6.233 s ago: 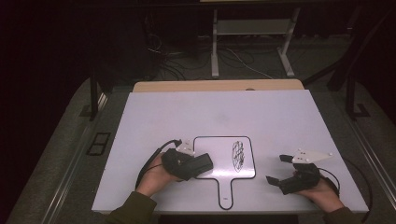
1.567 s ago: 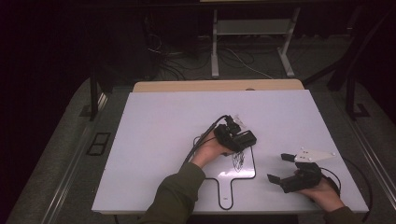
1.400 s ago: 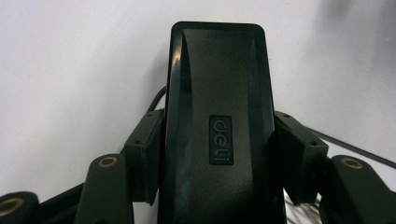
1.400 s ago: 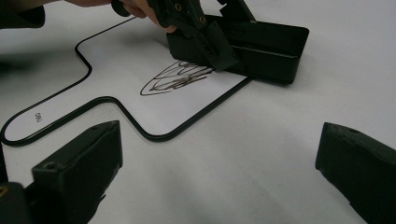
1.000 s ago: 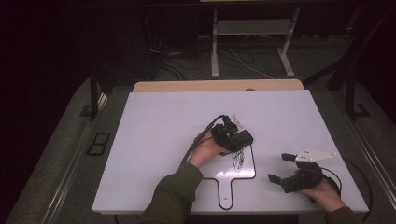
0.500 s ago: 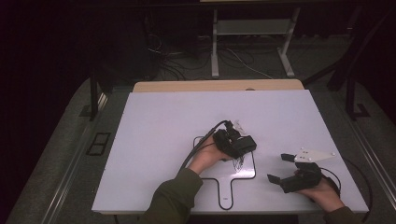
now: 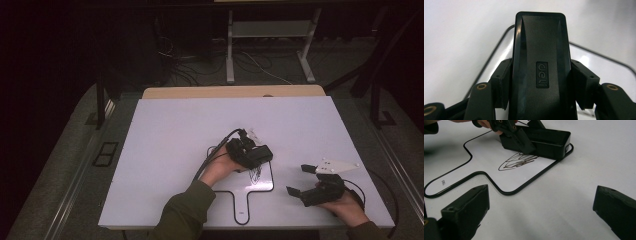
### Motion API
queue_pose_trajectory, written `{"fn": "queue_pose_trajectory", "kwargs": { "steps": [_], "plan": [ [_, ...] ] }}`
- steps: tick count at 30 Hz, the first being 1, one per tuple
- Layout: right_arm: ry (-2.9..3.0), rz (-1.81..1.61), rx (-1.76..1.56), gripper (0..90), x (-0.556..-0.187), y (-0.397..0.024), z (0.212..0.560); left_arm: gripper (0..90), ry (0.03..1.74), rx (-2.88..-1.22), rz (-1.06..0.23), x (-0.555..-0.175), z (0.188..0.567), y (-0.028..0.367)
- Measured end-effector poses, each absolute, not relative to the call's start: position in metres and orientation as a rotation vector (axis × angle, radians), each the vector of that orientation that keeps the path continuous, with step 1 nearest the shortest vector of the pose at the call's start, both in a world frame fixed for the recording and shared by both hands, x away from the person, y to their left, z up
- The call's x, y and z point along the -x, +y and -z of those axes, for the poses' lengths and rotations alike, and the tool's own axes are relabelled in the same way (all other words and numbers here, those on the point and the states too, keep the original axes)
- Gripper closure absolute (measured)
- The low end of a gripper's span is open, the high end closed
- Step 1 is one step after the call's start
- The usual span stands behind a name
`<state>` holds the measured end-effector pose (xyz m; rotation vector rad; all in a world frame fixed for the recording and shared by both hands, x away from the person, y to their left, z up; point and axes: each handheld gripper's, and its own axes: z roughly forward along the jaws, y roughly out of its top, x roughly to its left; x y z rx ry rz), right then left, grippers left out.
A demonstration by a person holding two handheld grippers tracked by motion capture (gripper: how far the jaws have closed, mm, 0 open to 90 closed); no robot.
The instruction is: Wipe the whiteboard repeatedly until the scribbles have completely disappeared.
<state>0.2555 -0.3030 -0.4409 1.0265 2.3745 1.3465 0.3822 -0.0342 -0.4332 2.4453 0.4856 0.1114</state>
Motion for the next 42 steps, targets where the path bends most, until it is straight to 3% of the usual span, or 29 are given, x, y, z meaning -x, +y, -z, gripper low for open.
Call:
{"fn": "queue_pose_trajectory", "kwargs": {
  "steps": [4,24,33,42],
  "plan": [
    [2.376,-1.347,-1.027,0.0,-0.255,-0.303,0.441,38.9,0.519,-2.423,-0.104,-0.382,0.434,-0.027],
    [2.365,-1.351,-1.027,0.0,-0.256,-0.303,0.440,38.8,0.343,-2.456,-0.021,-0.331,0.434,-0.050],
    [2.365,-1.349,-1.030,0.0,-0.256,-0.304,0.440,38.8,0.359,-2.479,-0.085,-0.356,0.432,-0.046],
    [2.362,-1.354,-1.034,0.0,-0.256,-0.304,0.440,38.8,0.489,-2.455,-0.116,-0.391,0.433,-0.040]
  ]
}}
